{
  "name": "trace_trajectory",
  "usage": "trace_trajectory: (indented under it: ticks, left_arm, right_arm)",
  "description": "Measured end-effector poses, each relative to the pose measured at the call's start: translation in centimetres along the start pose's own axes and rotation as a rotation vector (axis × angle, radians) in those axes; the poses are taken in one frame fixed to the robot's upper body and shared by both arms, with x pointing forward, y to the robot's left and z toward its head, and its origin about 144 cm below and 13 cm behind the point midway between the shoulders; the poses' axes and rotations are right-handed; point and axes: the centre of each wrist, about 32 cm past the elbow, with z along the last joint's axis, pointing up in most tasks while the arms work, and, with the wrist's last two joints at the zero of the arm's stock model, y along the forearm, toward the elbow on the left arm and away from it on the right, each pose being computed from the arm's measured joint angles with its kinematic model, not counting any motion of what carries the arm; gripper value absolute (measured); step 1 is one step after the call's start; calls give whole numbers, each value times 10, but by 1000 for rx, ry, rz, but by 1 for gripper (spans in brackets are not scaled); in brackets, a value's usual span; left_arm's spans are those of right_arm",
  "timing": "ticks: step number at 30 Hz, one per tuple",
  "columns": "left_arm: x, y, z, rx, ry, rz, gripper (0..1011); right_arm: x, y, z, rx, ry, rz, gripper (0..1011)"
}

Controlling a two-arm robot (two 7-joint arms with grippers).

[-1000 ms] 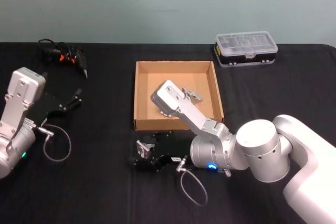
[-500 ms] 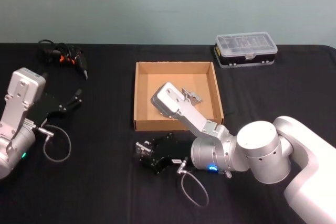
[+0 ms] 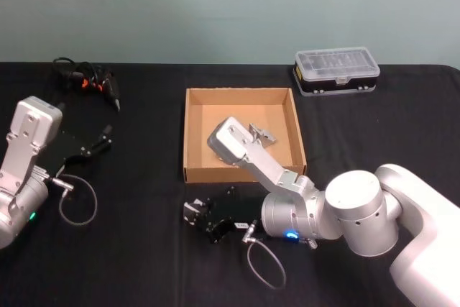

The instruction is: Use one hand to pick up the angle iron from the table and place it into the box.

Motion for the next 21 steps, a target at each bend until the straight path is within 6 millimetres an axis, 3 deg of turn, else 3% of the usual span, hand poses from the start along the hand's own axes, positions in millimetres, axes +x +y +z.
trace_trajectory:
  ticks: [9, 21]
  left_arm:
    - [0, 0, 0, 0, 0, 0, 1000]
    - [0, 0, 0, 0, 0, 0, 1000]
  right_arm:
    - [-1, -20, 7, 90, 9, -33, 81]
    - [7, -74, 18, 229, 5, -147, 80]
